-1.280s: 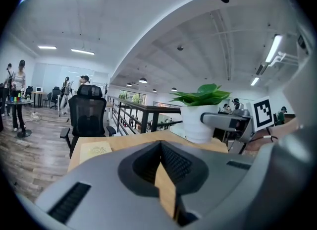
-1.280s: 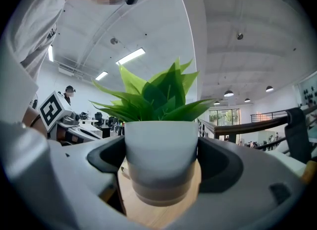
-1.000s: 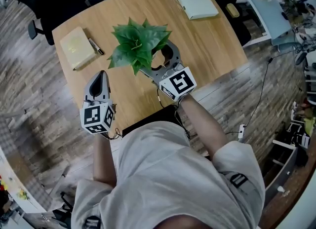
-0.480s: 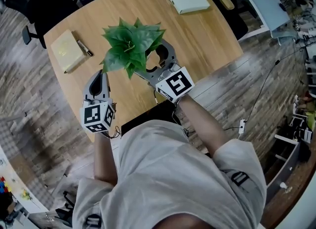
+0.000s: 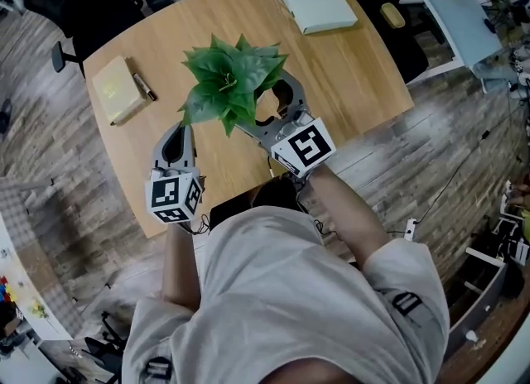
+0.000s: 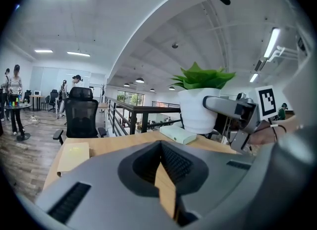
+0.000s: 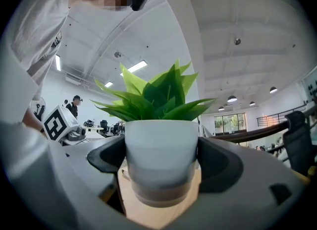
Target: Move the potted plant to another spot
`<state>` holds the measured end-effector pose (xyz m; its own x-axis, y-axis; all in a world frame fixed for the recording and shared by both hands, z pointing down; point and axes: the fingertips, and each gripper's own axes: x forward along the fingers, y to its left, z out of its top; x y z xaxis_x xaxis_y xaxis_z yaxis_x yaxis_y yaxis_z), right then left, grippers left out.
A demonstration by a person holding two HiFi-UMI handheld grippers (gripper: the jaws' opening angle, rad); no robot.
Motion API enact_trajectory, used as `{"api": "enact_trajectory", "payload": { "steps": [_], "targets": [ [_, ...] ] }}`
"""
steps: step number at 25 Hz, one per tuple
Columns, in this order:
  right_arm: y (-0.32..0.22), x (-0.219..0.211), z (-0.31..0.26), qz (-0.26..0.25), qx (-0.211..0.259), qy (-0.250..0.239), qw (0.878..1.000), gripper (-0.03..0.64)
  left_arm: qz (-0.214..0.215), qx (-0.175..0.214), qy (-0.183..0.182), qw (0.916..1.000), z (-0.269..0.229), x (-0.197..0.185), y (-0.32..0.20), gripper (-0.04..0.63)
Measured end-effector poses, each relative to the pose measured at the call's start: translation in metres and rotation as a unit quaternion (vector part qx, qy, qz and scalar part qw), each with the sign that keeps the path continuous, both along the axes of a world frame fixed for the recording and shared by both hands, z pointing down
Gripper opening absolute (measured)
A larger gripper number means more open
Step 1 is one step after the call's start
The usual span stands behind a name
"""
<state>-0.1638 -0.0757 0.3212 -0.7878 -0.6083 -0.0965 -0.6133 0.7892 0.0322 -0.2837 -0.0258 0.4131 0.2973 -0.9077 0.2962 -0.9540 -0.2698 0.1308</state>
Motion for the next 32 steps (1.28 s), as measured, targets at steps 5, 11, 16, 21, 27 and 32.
{"api": "enact_trajectory", "payload": {
  "steps": [5,11,16,21,27,32],
  "targets": [
    [-0.008,0.022,-0.006,-0.015,0.002,-0.006,1.0,0.456,-0.012,0.0,-0.005,0.9999,-0.004,0.023,-0.006,0.012],
    [-0.019,0.065,-0.006,-0.032,0.005,-0.011,0.999,0.454,-0.026,-0.003,-0.005,0.9997,-0.001,0.069,-0.013,0.012],
    [-0.025,0.108,-0.004,-0.044,0.002,-0.01,0.999,0.454,-0.035,-0.008,0.0,0.9993,0.005,0.113,-0.018,0.012],
    [-0.025,0.109,-0.004,-0.043,-0.002,-0.004,0.999,0.454,-0.026,-0.021,0.01,0.9994,0.01,0.121,-0.015,0.012],
    [-0.028,0.172,0.004,-0.032,-0.004,-0.022,0.999,0.454,-0.004,-0.031,-0.004,0.9995,0.019,0.185,-0.019,0.012],
    [-0.031,0.176,0.009,-0.018,-0.012,-0.024,0.999,0.454,0.002,-0.035,-0.008,0.9993,0.019,0.181,-0.023,0.012]
  ]
}}
